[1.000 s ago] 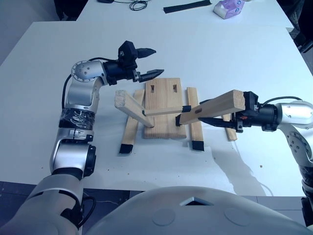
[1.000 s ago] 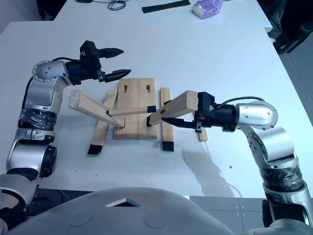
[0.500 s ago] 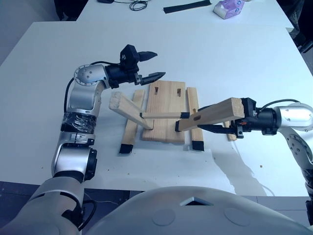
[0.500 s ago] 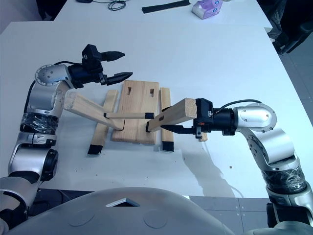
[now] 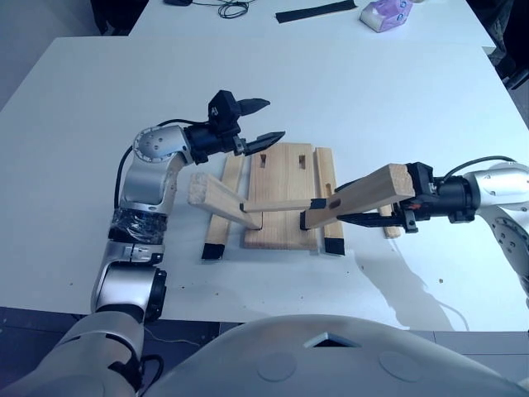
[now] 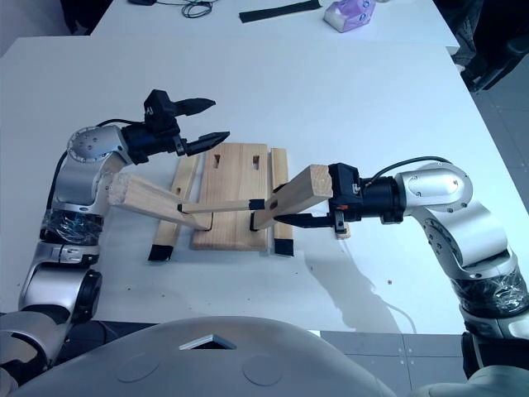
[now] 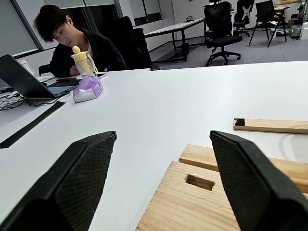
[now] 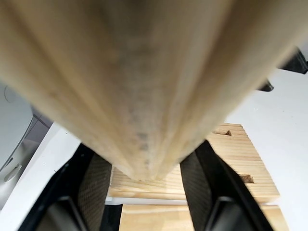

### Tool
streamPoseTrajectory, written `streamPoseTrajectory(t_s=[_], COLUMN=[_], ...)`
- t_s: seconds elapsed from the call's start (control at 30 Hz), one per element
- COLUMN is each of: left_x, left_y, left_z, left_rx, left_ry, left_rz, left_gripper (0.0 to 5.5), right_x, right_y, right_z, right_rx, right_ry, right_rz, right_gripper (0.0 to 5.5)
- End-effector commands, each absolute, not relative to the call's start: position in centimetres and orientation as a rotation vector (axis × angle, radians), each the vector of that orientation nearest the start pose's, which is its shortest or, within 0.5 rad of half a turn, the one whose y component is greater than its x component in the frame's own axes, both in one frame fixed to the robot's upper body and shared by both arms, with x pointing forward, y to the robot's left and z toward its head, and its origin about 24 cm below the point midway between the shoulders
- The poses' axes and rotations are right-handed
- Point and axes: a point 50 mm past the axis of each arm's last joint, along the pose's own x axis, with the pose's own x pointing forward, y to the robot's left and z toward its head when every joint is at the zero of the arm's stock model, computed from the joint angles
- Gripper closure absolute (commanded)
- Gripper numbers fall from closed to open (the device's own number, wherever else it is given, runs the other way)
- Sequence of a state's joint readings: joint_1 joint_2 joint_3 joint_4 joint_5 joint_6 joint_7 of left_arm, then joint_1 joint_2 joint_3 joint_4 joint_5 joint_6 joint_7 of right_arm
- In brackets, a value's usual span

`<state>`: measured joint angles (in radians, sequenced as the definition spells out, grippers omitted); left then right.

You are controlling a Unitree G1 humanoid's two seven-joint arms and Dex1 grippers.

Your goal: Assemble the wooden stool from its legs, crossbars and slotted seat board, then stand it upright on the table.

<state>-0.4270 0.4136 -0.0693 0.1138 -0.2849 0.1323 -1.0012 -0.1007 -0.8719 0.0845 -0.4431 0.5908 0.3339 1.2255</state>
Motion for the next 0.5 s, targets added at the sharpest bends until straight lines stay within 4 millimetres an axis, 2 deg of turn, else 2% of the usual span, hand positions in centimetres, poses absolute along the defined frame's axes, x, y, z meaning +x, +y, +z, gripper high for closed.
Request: streamPoseTrajectory(t_s=[0.03, 0.5], left_x=[29.8, 29.4], left_y=[14.4, 13.1], left_z=[12.6, 13.2], left_rx=[0.199, 0.176], left_ry=[-0.068, -0.088], left_rz=[-1.107, -1.106], left_gripper=[1.90, 1.90], right_x=[20.4, 21.1], right_y=[-17.4, -16.5], right_z=[13.2, 12.7], right_rx=[-0.324, -0.333], right_ry=[0.271, 0.289], right_rz=[1.554, 1.590], right_gripper=[3.48, 3.48])
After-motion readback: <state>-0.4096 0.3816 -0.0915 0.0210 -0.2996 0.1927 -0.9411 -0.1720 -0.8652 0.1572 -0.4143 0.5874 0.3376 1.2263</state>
